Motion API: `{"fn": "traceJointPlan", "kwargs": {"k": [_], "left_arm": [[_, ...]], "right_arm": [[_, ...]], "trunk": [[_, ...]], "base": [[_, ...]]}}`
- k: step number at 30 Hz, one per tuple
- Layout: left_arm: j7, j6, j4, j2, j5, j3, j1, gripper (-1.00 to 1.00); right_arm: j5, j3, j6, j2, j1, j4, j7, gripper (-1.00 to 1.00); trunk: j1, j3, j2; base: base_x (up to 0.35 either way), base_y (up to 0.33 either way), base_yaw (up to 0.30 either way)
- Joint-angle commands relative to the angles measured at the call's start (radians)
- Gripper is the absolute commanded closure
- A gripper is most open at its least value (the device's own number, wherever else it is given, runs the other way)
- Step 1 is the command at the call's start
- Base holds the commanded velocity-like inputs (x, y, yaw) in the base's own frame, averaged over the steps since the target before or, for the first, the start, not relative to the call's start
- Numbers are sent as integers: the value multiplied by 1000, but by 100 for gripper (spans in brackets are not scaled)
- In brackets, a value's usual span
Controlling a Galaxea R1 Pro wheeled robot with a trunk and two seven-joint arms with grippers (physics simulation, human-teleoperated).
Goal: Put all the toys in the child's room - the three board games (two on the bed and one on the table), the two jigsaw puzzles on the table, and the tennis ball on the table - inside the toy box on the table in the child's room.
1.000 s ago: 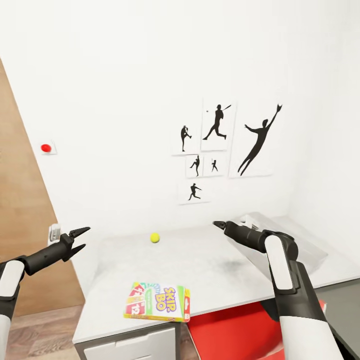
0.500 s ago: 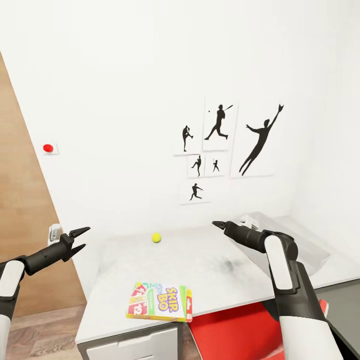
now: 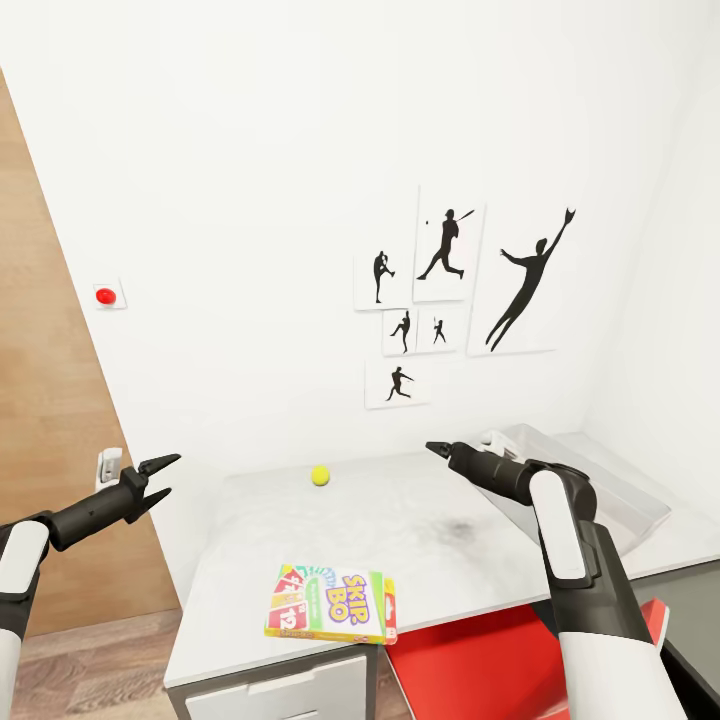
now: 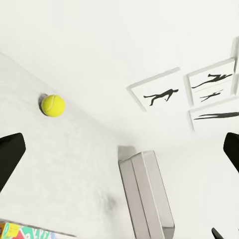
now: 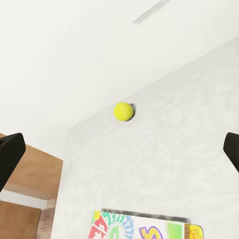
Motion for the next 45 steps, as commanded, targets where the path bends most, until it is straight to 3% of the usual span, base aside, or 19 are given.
{"fn": "traceJointPlan", "kwargs": {"k": [1, 21, 25, 31, 40, 45], "left_arm": [[-5, 5, 1, 0, -4, 2, -1, -100], [15, -1, 0, -4, -17, -9, -3, -100], [56, -6, 0, -4, -48, -10, -10, -100], [163, -17, 0, -6, -129, -8, -19, -100], [178, -16, -3, -7, -144, -16, -20, -100], [172, -13, -13, -4, -147, -33, -19, -100]], "right_arm": [[-6, -2, 5, 1, -1, -1, -4, -100], [-6, -7, 6, -4, -1, -1, -4, -100], [-6, -10, 9, -6, -1, -12, -3, -100], [-7, -10, 15, -6, -1, -81, -4, -100], [-9, -4, 14, -2, 9, -100, -4, -100], [-9, 0, 6, 2, 59, -102, -3, -100]], "trunk": [[0, 0, -1], [0, 0, -1], [0, 0, -1], [0, -1, -1], [0, -8, -1], [0, -9, -1]], "base": [[0, 2, 0], [0, 0, 0], [0, 0, 0], [0, 0, 0], [0, 0, 0], [0, 0, 0]]}}
